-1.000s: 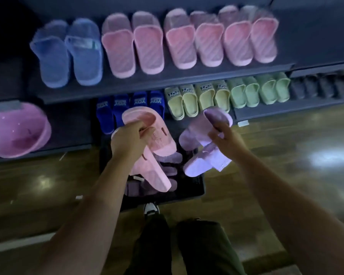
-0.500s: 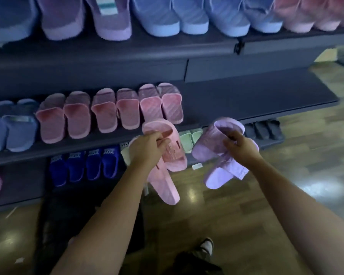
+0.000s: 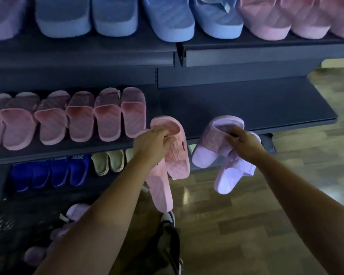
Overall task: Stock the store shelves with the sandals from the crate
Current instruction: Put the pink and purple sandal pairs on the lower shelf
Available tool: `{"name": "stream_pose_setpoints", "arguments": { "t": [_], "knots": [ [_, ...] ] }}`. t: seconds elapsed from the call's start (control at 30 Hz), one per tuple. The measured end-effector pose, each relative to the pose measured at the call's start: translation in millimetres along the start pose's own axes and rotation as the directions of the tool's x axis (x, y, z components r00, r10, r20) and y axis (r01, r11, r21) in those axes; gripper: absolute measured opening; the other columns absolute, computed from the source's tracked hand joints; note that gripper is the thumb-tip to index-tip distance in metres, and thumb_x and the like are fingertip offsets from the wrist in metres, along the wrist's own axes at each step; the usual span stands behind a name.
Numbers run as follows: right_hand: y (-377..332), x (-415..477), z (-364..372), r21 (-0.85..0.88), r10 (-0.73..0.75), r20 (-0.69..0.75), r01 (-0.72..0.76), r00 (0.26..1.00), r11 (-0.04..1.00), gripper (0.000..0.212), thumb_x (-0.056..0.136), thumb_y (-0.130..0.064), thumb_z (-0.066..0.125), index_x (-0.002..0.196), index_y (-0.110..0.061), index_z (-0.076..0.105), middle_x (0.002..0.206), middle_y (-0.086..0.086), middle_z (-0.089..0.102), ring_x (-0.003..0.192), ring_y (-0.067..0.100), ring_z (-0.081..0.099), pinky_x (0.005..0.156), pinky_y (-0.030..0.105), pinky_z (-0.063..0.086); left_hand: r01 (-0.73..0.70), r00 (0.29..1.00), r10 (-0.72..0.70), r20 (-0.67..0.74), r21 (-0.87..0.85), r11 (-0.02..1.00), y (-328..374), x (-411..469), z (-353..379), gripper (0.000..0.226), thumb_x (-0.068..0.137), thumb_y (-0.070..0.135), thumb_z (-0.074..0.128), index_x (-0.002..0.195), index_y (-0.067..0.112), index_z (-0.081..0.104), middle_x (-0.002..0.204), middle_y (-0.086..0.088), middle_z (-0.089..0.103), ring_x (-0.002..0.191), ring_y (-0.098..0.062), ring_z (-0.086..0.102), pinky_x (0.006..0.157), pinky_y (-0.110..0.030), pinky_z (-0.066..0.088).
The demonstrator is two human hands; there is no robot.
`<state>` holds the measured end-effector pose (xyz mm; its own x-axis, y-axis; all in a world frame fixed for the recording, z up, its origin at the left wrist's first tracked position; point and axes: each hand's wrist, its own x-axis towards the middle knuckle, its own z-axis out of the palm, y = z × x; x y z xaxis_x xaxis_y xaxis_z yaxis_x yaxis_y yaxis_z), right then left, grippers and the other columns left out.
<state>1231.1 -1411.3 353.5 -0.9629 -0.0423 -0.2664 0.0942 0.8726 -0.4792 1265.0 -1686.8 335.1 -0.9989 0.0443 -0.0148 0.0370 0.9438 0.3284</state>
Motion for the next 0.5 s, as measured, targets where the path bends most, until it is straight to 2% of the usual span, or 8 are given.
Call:
{"name": "stream_pose_setpoints", "arguments": {
  "t": [0.1, 0.2, 0.33, 0.37, 0.4, 0.43, 0.5],
  "knots": [
    [12, 41, -12, -0.044, -0.055, -0.007, 0.055, 0.998, 0.998, 0.027, 0.098, -0.022, 0.046, 0.119, -0.012, 0.059, 0.105, 0.019, 0.067, 0.094, 0.033, 0.062, 0.080, 0.036, 0.046, -0.013, 1.000, 0.013, -0.002, 0.062, 0.998, 5, 42, 13, 0.033, 0.096, 0.049, 0.038, 0.098, 0.024, 0.060, 0.094, 0.000, 0.069, 0.086, -0.023, 0.063, 0.064, -0.028, 0.042],
    [19, 81, -21, -0.092, -0.104, -0.011, 0.102, 0.995, 0.991, 0.032, 0.097, -0.021, 0.042, 0.125, -0.019, 0.058, 0.108, 0.012, 0.068, 0.095, 0.031, 0.062, 0.086, 0.040, 0.049, -0.013, 1.000, 0.011, 0.023, 0.116, 0.993, 9, 86, 25, 0.036, 0.097, 0.050, 0.034, 0.106, 0.026, 0.060, 0.103, -0.004, 0.068, 0.094, -0.026, 0.062, 0.066, -0.029, 0.038],
    [41, 153, -22, -0.262, 0.028, 0.077, -0.007, 0.997, 0.965, 0.039, 0.099, -0.025, 0.037, 0.129, -0.007, 0.055, 0.124, 0.020, 0.061, 0.114, 0.036, 0.055, 0.098, 0.044, 0.042, 0.028, 0.998, -0.036, 0.055, 0.139, 0.990, 17, 148, 35, 0.038, 0.098, 0.048, 0.033, 0.109, 0.026, 0.061, 0.108, -0.006, 0.066, 0.096, -0.028, 0.062, 0.071, -0.030, 0.039],
    [41, 167, -24, -0.249, 0.030, 0.144, 0.006, 0.989, 0.968, 0.042, 0.100, -0.028, 0.034, 0.132, -0.007, 0.052, 0.131, 0.018, 0.057, 0.122, 0.033, 0.051, 0.103, 0.043, 0.038, 0.007, 0.999, -0.012, 0.033, 0.145, 0.989, 19, 161, 37, 0.038, 0.098, 0.048, 0.034, 0.109, 0.026, 0.062, 0.107, -0.005, 0.067, 0.095, -0.027, 0.062, 0.070, -0.028, 0.038],
    [44, 182, -26, -0.250, -0.046, 0.145, 0.082, 0.988, 0.965, 0.043, 0.101, -0.029, 0.032, 0.134, -0.008, 0.050, 0.137, 0.015, 0.054, 0.128, 0.031, 0.047, 0.105, 0.042, 0.036, -0.012, 1.000, 0.011, 0.011, 0.144, 0.990, 21, 175, 40, 0.039, 0.097, 0.049, 0.035, 0.110, 0.026, 0.063, 0.107, -0.006, 0.068, 0.096, -0.027, 0.063, 0.070, -0.028, 0.039],
    [49, 197, -27, -0.224, -0.071, 0.087, 0.089, 0.994, 0.971, 0.042, 0.102, -0.031, 0.031, 0.133, -0.009, 0.050, 0.137, 0.015, 0.054, 0.129, 0.030, 0.047, 0.105, 0.043, 0.037, -0.022, 1.000, 0.021, 0.003, 0.131, 0.991, 22, 188, 42, 0.042, 0.096, 0.052, 0.036, 0.114, 0.026, 0.063, 0.109, -0.007, 0.068, 0.097, -0.028, 0.062, 0.072, -0.028, 0.040],
    [48, 217, -29, -0.238, -0.081, 0.060, 0.093, 0.995, 0.967, 0.042, 0.101, -0.036, 0.037, 0.127, -0.011, 0.057, 0.126, 0.018, 0.061, 0.118, 0.035, 0.055, 0.100, 0.047, 0.042, -0.010, 1.000, 0.008, 0.025, 0.093, 0.996, 22, 212, 48, 0.049, 0.094, 0.058, 0.036, 0.120, 0.025, 0.062, 0.113, -0.007, 0.067, 0.102, -0.027, 0.061, 0.076, -0.026, 0.040]
  ]
}}
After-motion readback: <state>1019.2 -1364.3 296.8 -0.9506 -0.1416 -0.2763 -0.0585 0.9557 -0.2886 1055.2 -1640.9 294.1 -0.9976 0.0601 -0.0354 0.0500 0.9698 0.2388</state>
